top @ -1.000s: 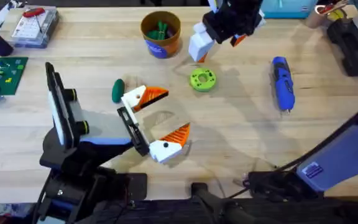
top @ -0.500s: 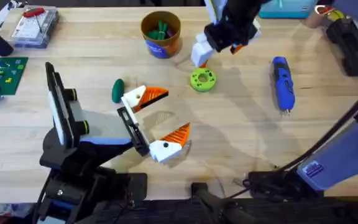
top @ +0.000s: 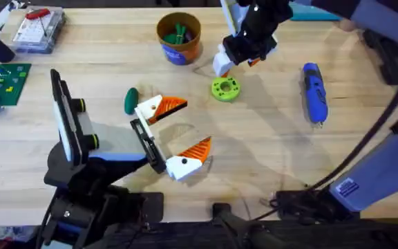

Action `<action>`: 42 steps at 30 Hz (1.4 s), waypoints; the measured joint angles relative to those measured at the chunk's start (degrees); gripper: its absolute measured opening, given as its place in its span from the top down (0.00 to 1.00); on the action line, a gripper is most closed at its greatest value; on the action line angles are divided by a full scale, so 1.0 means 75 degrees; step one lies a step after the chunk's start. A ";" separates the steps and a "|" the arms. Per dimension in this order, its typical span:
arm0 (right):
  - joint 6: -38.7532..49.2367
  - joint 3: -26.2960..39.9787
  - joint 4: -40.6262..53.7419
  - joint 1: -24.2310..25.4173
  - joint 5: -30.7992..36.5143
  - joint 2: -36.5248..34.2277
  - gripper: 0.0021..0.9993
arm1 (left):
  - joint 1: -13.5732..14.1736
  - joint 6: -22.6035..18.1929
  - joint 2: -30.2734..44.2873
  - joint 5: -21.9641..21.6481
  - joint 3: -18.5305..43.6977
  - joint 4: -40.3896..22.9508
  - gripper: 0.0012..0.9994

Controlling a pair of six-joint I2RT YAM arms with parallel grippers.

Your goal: Pick up the gripper from the table and insert it into the empty holder that is missing its gripper. Then pick up a screw, insert it into the mounting hole, and use the screwdriver to tighten it. Finally, clean up the table by picking up the vegetable and placing it into the bucket.

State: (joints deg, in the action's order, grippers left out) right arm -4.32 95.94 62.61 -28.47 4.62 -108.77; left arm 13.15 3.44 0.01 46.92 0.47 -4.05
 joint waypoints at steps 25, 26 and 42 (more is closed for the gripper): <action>-0.0395 -0.0064 -0.0247 0.0004 -0.0027 -0.1058 0.37 | 0.0000 0.0000 0.0000 0.0000 0.0000 0.0000 0.01; -0.0473 -0.0064 -0.0248 0.0012 -0.0034 -0.1064 0.37 | 0.0000 0.0000 0.0000 0.0000 0.0000 0.0000 0.01; -0.0988 -0.0405 -0.0673 0.0114 -0.0055 -0.1064 0.47 | 0.0000 0.0000 0.0000 0.0000 0.0000 0.0000 0.01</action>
State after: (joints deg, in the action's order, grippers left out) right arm -11.73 92.90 57.56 -27.62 4.21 -116.75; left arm 13.15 3.44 0.01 46.92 0.47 -4.05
